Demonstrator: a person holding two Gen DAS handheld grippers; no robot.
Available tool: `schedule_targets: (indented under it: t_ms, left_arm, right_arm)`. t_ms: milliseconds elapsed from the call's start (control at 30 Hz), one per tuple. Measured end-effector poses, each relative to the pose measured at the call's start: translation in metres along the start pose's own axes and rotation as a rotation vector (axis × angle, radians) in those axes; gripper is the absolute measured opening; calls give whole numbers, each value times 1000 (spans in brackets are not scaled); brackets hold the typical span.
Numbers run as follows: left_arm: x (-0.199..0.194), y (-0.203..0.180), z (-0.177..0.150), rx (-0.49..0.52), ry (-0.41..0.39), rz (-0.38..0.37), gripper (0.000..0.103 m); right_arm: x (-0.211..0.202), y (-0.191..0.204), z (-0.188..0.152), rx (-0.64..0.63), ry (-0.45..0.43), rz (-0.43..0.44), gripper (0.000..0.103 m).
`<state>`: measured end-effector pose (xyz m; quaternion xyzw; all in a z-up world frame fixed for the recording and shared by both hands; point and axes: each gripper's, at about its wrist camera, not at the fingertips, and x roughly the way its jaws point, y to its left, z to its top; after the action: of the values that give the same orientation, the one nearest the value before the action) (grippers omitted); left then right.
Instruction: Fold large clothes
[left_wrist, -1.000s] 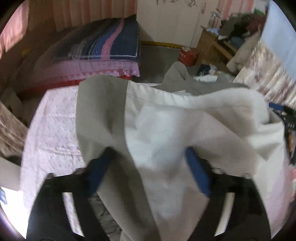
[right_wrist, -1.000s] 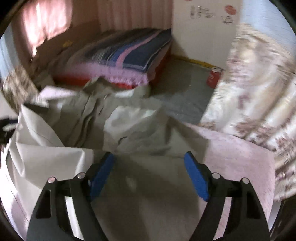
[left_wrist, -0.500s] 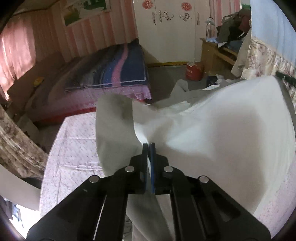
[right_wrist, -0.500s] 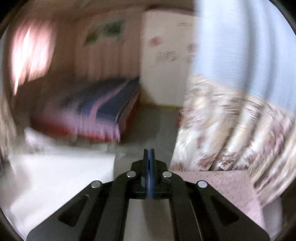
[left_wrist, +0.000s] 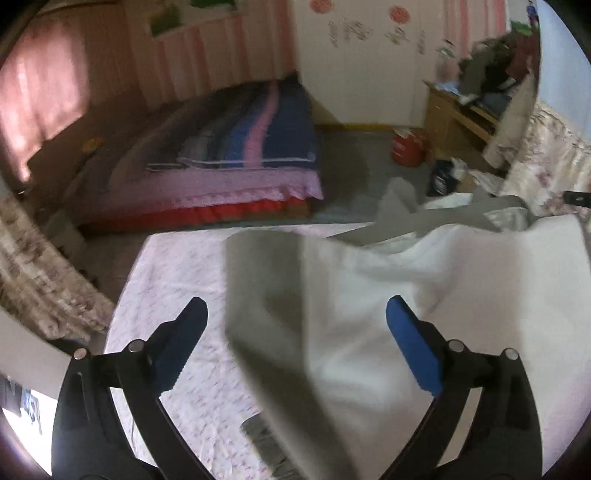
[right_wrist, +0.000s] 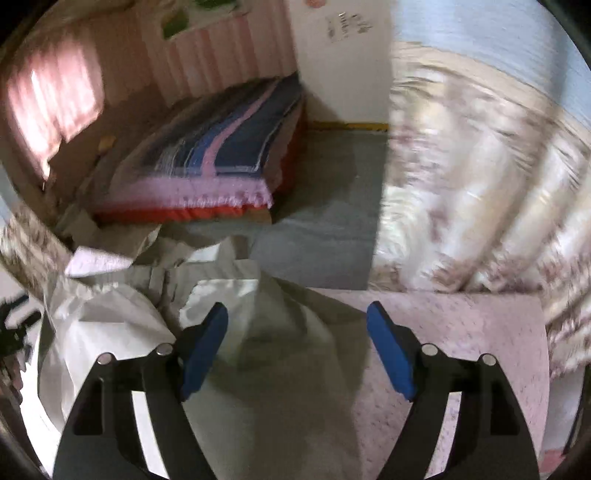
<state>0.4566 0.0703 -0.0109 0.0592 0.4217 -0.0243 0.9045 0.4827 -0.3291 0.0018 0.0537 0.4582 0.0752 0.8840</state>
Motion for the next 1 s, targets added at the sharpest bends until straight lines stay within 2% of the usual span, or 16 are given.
schedule_targets:
  t_ms: [100,167,200,233,300,333,433,567,667,733,800,867,900,933,967,1000]
  left_arm:
    - [30,-9,16,18,101,-5,93]
    - [56,-22,16,73,184,7,73]
    - [63,-25,14,87,205,20,69]
    - [76,-29,12,109,236,38,60]
    - [94,-28,10,114,272,17,24]
    - [96,-27,10,99,279,-6,1]
    - [72,-16,14,43,152,-25,0]
    - [28,20,19,-101,-52,-157,0]
    - [4,60,27,-225,-185,-235,0]
    - [10,84,32,-299,-177,-278,0]
    - [25,98,33,-310,-139,-210,0]
    - [36,96,27,-271,-85,-190,0]
    - [40,92,23,-248,-55,-190,0]
    - [43,83,19,-214,-26,-185,0]
    - [43,76,17,-192,-16,-167,5]
    - [43,64,15,-156,-1,-140,14]
  right_arm:
    - [38,28,0,-63,111,-18,78]
    - [62,41,-7,-105,181,-91,76]
    - [77,47,-12,-140,226,-134,63]
    - [87,52,-16,-173,253,-162,31]
    - [88,61,-20,-234,210,-233,18]
    - [78,62,-16,-231,139,-246,12]
    - [33,36,4,-73,-58,-189,7]
    - [-13,-16,27,189,-240,-61,7]
    - [-24,-46,37,347,-286,99,7]
    - [-15,-65,43,447,-267,171,7]
    - [14,-79,50,470,-153,107,8]
    - [37,-77,52,385,-37,-61,15]
    - [45,-70,51,311,12,-130,23]
    - [50,-63,48,246,43,-180,46]
    - [51,-57,46,213,46,-196,61]
    - [49,-53,45,177,47,-205,62]
